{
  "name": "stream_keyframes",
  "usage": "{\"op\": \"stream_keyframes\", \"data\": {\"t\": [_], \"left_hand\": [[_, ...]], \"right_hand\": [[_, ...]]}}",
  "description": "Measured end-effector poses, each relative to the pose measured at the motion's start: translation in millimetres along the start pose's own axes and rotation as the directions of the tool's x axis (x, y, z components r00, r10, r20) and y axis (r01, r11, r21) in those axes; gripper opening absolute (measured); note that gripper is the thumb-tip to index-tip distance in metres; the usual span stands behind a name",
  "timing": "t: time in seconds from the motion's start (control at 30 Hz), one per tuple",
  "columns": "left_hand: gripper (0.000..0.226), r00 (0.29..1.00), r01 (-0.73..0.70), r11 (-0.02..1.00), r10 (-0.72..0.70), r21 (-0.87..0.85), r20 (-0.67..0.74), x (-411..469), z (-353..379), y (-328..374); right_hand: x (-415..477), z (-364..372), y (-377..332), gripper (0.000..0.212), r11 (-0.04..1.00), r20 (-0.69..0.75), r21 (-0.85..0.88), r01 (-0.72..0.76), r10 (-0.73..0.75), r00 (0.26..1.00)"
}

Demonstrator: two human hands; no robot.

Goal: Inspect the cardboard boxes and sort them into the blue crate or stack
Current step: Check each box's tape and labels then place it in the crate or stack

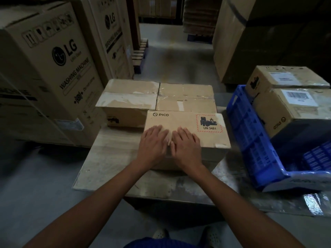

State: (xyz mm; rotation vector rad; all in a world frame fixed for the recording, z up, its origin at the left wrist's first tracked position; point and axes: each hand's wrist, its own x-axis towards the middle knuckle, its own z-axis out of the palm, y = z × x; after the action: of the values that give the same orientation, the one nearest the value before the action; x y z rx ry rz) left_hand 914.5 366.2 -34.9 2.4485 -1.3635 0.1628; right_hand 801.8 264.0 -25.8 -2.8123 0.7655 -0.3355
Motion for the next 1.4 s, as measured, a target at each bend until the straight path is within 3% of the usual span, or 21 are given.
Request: {"op": "stream_keyframes", "data": {"t": [0.13, 0.3, 0.57, 0.73, 0.83, 0.93, 1.1, 1.2, 1.3, 1.4], "left_hand": [[0.034, 0.999, -0.032, 0.998, 0.031, 0.046, 0.016, 24.3, -9.7, 0.5], [0.058, 0.966, 0.053, 0.997, -0.063, 0.047, 0.249, 44.3, -5.1, -4.4], [0.056, 0.970, 0.047, 0.998, -0.055, 0.043, 0.236, 48.8, -4.7, -8.5], [0.058, 0.940, 0.164, 0.984, -0.178, 0.072, 0.290, 62.2, -11.7, 23.8], [0.061, 0.961, 0.080, 0.997, -0.078, 0.004, 0.265, 78.0, -3.8, 56.2], [0.056, 0.952, 0.005, 1.000, 0.001, -0.020, 0.305, 78.7, 13.6, 71.2], [0.057, 0.952, -0.034, 0.999, 0.039, -0.022, 0.305, 78.0, 18.5, 64.8], [0.056, 0.944, -0.037, 0.999, 0.041, -0.020, 0.327, 83.1, 16.7, 61.7], [0.052, 0.967, -0.101, 0.992, 0.115, -0.072, 0.227, 72.2, 14.8, 60.0], [0.047, 0.975, -0.195, 0.976, 0.204, -0.095, 0.091, 55.3, 16.6, 66.8]], "right_hand": [[30.5, -34.1, 9.2, 0.029, 0.998, 0.117, -0.050, 0.031, -0.025, 0.993], [53.9, -24.5, 16.2, 0.060, 0.994, 0.279, -0.099, -0.036, 0.063, 0.958], [48.9, -15.4, 30.2, 0.063, 0.997, 0.214, -0.080, 0.012, 0.005, 0.977], [52.9, -34.8, 53.0, 0.053, 0.997, 0.279, -0.022, 0.075, -0.066, 0.958], [52.0, -40.3, 78.0, 0.052, 0.992, 0.195, -0.098, -0.074, 0.092, 0.976], [48.2, -36.1, 89.9, 0.058, 0.976, 0.219, -0.145, -0.162, 0.192, 0.957], [46.2, -42.5, 107.8, 0.066, 0.986, 0.249, -0.150, -0.068, 0.104, 0.963], [49.6, -38.6, 105.2, 0.064, 0.983, 0.233, -0.162, -0.083, 0.120, 0.965], [49.6, -47.4, 101.2, 0.064, 0.987, 0.308, -0.142, -0.081, 0.122, 0.943], [29.4, -58.9, 100.5, 0.060, 0.986, 0.202, -0.085, -0.144, 0.159, 0.966]]}}
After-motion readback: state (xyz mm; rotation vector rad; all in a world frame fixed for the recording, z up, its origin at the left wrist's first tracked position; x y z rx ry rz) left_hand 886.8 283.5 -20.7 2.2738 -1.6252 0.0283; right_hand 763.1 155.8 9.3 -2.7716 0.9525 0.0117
